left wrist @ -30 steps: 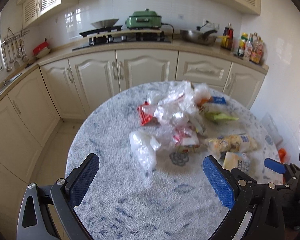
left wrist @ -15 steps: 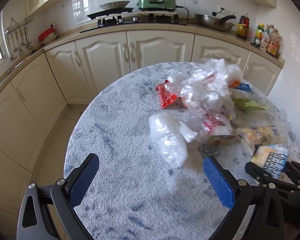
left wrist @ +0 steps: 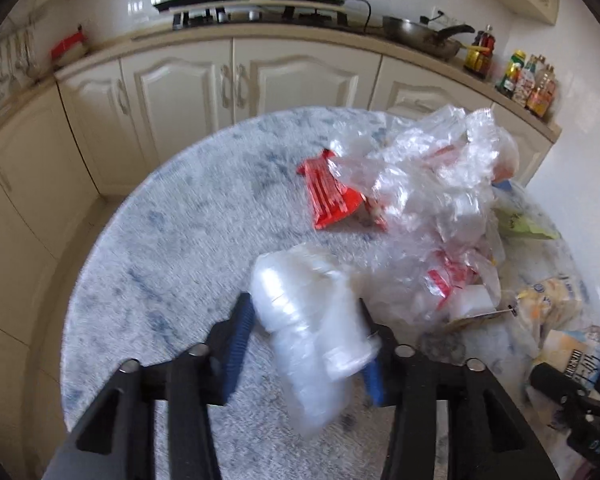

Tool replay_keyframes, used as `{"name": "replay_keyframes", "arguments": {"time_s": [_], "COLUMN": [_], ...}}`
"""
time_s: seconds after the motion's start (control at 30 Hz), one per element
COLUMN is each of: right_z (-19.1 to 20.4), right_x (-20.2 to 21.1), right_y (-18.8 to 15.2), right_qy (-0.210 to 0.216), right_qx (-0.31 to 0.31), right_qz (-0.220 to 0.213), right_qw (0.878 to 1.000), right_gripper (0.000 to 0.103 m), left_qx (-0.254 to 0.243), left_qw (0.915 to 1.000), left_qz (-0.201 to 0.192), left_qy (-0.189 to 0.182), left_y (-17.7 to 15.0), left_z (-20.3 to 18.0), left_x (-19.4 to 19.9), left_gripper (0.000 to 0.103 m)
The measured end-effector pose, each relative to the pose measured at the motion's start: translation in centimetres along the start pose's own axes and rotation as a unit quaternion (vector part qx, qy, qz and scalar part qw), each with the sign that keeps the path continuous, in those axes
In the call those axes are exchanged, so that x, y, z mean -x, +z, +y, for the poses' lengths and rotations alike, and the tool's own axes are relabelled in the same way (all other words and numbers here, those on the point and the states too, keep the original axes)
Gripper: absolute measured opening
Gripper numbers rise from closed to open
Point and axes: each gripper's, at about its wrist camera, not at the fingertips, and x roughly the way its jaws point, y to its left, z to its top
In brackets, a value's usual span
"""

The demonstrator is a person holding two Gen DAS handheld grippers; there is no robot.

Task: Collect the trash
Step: 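Grasp the clear plastic bag with the left tool while the right tool grasps the milk carton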

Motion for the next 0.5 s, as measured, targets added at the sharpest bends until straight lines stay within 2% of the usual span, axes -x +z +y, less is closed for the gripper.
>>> {"name": "replay_keyframes", "arguments": {"time_s": [0.07, 0.2, 0.27, 0.33, 0.5], "right_z": [0.1, 0.5, 0.3, 0.0, -0.7], "right_x": [-0.1, 0.0, 0.1, 0.3, 2.0], "right_y": [-0.1, -0.5, -0.8, -1.0, -1.5], "right_qy": [0.007, 0.007, 0.023, 0.025, 0.046], "right_qx": [-0.001, 0.006, -0.001, -0.004, -0.019], "right_qz": [0.005, 0.006, 0.001, -0.001, -0.02], "right_qw": [1.0, 1.0, 1.0, 1.0, 0.999], "right_gripper": [0.047, 0.048, 0.035, 0.028, 0.026], "left_qx": [-0.005, -0.017, -0.012, -0.012, -0.019], "left_qw": [0.9999, 0.9997, 0.9997, 0.9997, 0.9995], "left_qz": [0.001, -0.013, -0.016, -0.019, -0.027], "left_qy": [-0.009, 0.008, 0.009, 0.009, 0.001], "left_y": [-0.5, -1.9, -2.7, -3.8, -5.1], "left_z": [0.2, 0.3, 0.5, -0.4, -1.7], "left_x": [0.0, 0.8, 1.4, 3.3, 6.4], "left_gripper": [0.035, 0.034, 0.034, 0.034, 0.034]}}
